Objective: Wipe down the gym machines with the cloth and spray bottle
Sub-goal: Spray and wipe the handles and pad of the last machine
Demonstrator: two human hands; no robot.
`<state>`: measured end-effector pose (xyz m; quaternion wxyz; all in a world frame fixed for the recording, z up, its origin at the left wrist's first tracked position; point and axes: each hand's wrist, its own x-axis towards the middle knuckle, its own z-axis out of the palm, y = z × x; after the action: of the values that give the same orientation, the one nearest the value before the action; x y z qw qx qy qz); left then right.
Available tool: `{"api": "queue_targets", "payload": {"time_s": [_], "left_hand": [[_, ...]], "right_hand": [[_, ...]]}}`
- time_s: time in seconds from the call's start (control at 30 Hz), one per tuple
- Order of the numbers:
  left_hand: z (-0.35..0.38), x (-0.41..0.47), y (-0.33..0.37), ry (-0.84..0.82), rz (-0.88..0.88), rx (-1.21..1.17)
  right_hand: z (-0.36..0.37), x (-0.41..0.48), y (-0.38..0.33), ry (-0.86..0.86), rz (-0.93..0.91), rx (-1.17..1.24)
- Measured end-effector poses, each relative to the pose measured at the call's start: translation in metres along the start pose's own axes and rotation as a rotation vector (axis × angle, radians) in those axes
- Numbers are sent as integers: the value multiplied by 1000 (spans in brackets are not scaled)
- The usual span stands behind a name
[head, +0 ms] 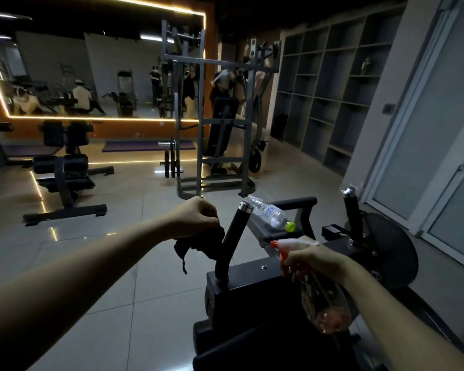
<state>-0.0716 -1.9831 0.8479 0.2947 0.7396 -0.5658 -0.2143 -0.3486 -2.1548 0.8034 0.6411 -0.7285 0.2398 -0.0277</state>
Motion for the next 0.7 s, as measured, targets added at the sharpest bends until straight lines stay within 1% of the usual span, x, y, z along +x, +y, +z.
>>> {"api": "queue_targets", "payload": {"time_s": [0.07, 0.17, 0.27, 0.37, 0.43, 0.5, 0.6, 0.67, 0.7], "left_hand": [[2, -3, 2, 16, -13, -5], [4, -8, 3, 14, -52, 1], [8, -13, 2, 24, -87, 1], [15, -19, -2, 112, -140, -2], [18, -20, -11, 183, -197, -30], [19, -22, -18, 240, -251, -131], [21, -27, -19, 324, -330, -467], [21, -28, -16, 365, -384, -658], [19, -27, -15, 376, -405, -730]], "right_hand": [[8, 4, 7, -26, 9, -20], [14, 8, 19, -54, 57, -159], [27, 8, 30, -19, 83, -190], [39, 3, 39, -42, 112, -197], [38, 1, 45, -23, 132, -220], [31, -1, 48, 58, 141, -181], [16, -5, 38, 137, 70, -102], [3, -7, 20, 157, -69, -10], [-3, -6, 12, 202, -161, 48]]}}
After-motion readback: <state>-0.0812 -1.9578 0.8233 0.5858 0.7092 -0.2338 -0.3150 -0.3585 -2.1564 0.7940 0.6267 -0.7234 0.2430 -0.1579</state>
